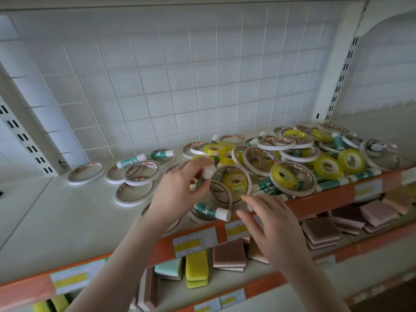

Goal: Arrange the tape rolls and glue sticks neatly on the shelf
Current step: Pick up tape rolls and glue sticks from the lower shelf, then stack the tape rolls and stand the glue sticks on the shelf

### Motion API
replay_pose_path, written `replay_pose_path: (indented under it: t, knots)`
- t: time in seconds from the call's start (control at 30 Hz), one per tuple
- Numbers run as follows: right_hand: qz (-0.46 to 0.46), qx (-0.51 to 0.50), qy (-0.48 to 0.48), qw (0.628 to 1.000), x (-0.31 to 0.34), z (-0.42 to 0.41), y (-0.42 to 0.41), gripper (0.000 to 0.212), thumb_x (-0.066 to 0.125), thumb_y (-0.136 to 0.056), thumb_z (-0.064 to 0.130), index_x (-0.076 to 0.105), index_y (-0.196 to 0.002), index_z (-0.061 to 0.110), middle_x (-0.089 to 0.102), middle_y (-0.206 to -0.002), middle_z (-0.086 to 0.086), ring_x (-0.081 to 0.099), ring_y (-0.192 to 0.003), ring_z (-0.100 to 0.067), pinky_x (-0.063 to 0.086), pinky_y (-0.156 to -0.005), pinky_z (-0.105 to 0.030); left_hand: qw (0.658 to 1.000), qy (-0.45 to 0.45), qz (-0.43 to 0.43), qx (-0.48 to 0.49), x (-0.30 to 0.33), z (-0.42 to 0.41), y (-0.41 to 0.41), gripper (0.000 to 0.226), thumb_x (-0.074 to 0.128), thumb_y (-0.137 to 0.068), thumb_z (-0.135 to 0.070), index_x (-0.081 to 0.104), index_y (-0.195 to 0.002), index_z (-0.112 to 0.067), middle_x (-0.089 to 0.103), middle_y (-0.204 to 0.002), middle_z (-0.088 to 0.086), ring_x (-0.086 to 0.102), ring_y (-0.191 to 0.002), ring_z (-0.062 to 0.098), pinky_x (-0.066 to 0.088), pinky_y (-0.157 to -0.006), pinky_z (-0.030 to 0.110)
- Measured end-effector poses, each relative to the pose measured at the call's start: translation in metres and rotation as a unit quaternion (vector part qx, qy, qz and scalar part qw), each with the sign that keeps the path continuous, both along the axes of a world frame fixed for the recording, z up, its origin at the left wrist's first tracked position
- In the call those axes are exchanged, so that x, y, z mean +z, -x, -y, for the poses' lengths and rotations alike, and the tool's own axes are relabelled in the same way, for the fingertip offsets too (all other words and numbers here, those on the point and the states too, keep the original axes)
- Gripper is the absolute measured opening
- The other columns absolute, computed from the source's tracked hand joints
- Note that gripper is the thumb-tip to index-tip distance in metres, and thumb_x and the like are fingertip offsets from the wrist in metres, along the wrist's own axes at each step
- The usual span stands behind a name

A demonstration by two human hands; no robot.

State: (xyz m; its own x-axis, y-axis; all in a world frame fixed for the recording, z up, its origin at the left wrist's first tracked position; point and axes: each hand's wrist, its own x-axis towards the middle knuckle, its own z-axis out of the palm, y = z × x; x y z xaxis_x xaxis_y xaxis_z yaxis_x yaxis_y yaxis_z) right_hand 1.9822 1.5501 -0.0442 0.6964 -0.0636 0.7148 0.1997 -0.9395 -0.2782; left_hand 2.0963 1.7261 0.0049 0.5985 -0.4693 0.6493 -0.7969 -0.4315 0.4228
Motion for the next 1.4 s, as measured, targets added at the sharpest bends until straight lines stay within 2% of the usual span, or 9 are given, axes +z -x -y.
replay_pose_path:
  t: [0.23,0.4,0.5,0.63,0.77,0.93,1.07,1.27,1.4]
  knots:
    - [-0.030,0.041,0.055,0.997,0.000,-0.020,-0.006,0.043,0.050,-0.082,0.048,0.067,-0.105,0.016,0.065,-0.083,0.008,0.060,-0.080,-0.015,0.050,-0.069,-0.029,0.991,0.096,-0.047,0.075,0.015,-0.031,0.002,0.030,0.060,-0.076,-0.025,0.051,-0.102,-0.038,0.061,-0.081,-0.014,0.062,-0.074,0.006,0.052,-0.069,0.028]
    - [-0.038,0.039,0.057,0.997,0.002,-0.026,-0.013,0.029,0.081,-0.069,0.028,0.068,-0.092,0.017,0.063,-0.076,0.008,0.060,-0.073,-0.015,0.047,-0.063,-0.025,0.984,0.106,-0.076,0.121,0.014,-0.053,0.005,0.032,0.060,-0.073,-0.026,0.051,-0.100,-0.041,0.063,-0.081,-0.013,0.062,-0.072,0.006,0.054,-0.070,0.030]
    - [-0.037,0.042,0.033,0.998,0.007,-0.029,-0.016,0.026,0.079,-0.070,0.022,0.067,-0.093,0.016,0.062,-0.077,0.007,0.058,-0.070,-0.012,0.043,-0.061,-0.019,0.979,0.103,-0.096,0.145,0.011,-0.065,0.008,0.027,0.062,-0.074,-0.026,0.054,-0.096,-0.040,0.065,-0.080,-0.011,0.062,-0.072,0.006,0.054,-0.069,0.029]
    - [-0.028,0.072,-0.010,0.997,0.015,-0.033,-0.024,0.027,0.078,-0.073,0.016,0.068,-0.098,0.012,0.062,-0.077,0.006,0.050,-0.062,-0.003,0.038,-0.054,-0.011,0.974,0.096,-0.100,0.179,0.013,-0.078,0.015,0.034,0.067,-0.079,-0.005,0.055,-0.093,-0.035,0.064,-0.080,-0.015,0.061,-0.074,0.002,0.052,-0.069,0.019]
    - [-0.009,0.096,-0.016,0.995,0.028,-0.037,-0.034,0.025,0.075,-0.075,0.014,0.068,-0.100,0.011,0.060,-0.074,0.008,0.036,-0.056,0.007,0.026,-0.049,0.001,0.965,0.090,-0.109,0.220,0.016,-0.092,0.023,0.025,0.068,-0.079,-0.010,0.061,-0.095,-0.028,0.067,-0.080,-0.012,0.065,-0.076,0.005,0.054,-0.075,0.029]
    - [0.060,0.125,-0.037,0.990,0.047,-0.042,-0.050,0.015,0.073,-0.077,0.009,0.067,-0.091,0.008,0.049,-0.073,0.013,0.045,-0.054,-0.004,0.037,-0.049,-0.015,0.954,0.104,-0.103,0.263,0.023,-0.114,0.036,0.025,0.070,-0.077,-0.006,0.063,-0.092,-0.024,0.064,-0.076,-0.017,0.060,-0.076,-0.003,0.044,-0.064,0.005]
    - [0.095,0.116,-0.045,0.988,0.061,-0.060,-0.061,0.013,0.065,-0.081,0.017,0.067,-0.090,0.008,0.056,-0.073,0.007,0.043,-0.058,-0.004,0.031,-0.051,-0.013,0.945,0.109,-0.104,0.290,0.030,-0.140,0.044,0.036,0.070,-0.077,-0.008,0.054,-0.085,-0.040,0.064,-0.076,-0.019,0.060,-0.076,-0.005,0.043,-0.064,0.004]
    - [0.085,0.152,-0.043,0.984,0.072,-0.131,-0.073,0.011,0.072,-0.078,0.009,0.066,-0.087,0.008,0.058,-0.072,0.004,0.046,-0.059,-0.009,0.040,-0.052,-0.023,0.933,0.134,-0.097,0.320,0.035,-0.207,0.050,0.030,0.071,-0.076,-0.010,0.058,-0.088,-0.034,0.066,-0.076,-0.014,0.062,-0.074,0.002,0.050,-0.070,0.022]
    - [0.070,0.154,-0.029,0.985,0.072,-0.210,-0.082,0.009,0.064,-0.078,0.019,0.066,-0.083,0.012,0.061,-0.069,0.002,0.055,-0.057,-0.019,0.040,-0.051,-0.025,0.932,0.139,-0.088,0.322,0.033,-0.276,0.055,0.034,0.070,-0.077,-0.008,0.054,-0.084,-0.038,0.065,-0.078,-0.015,0.061,-0.077,-0.003,0.048,-0.068,0.016]
